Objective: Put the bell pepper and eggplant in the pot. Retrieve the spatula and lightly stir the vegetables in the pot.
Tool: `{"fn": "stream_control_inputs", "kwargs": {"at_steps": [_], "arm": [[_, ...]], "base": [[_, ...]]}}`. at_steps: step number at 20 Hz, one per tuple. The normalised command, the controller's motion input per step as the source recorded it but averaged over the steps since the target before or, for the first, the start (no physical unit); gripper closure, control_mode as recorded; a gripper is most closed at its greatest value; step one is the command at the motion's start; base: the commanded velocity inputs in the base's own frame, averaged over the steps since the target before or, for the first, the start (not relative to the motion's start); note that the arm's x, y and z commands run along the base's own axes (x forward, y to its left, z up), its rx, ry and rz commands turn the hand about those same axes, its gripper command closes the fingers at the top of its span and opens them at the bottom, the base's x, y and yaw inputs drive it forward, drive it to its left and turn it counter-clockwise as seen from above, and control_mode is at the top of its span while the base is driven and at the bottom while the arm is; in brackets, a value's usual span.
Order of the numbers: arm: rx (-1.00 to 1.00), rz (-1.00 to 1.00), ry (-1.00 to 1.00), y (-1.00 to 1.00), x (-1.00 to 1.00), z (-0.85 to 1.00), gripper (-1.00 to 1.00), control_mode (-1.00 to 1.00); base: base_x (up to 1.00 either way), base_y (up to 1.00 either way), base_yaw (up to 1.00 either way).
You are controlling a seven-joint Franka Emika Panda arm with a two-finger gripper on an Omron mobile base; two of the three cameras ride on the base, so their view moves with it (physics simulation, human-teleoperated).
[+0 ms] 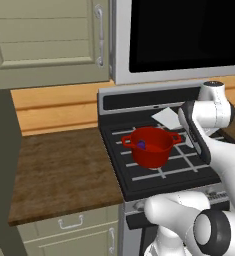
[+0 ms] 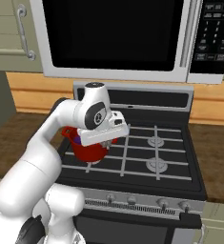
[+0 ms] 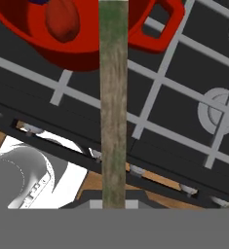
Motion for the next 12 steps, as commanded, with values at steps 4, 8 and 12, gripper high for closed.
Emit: {"fn": "stream_control_inputs", "kwargs": {"at_steps": [4,8,12], "arm": [[0.0,0.0,0.0,0.0,0.0,0.0,1.0,1.0],[-0.05,0.01,0.0,0.07,0.0,-0.02,1.0,-1.0],[0.0,0.06,0.02,0.0,0.19,-0.09,1.0,-1.0]], "base": [[0.0,0.21,0.0],[0.0,0.0,0.0],[0.0,0.0,0.0]]}}
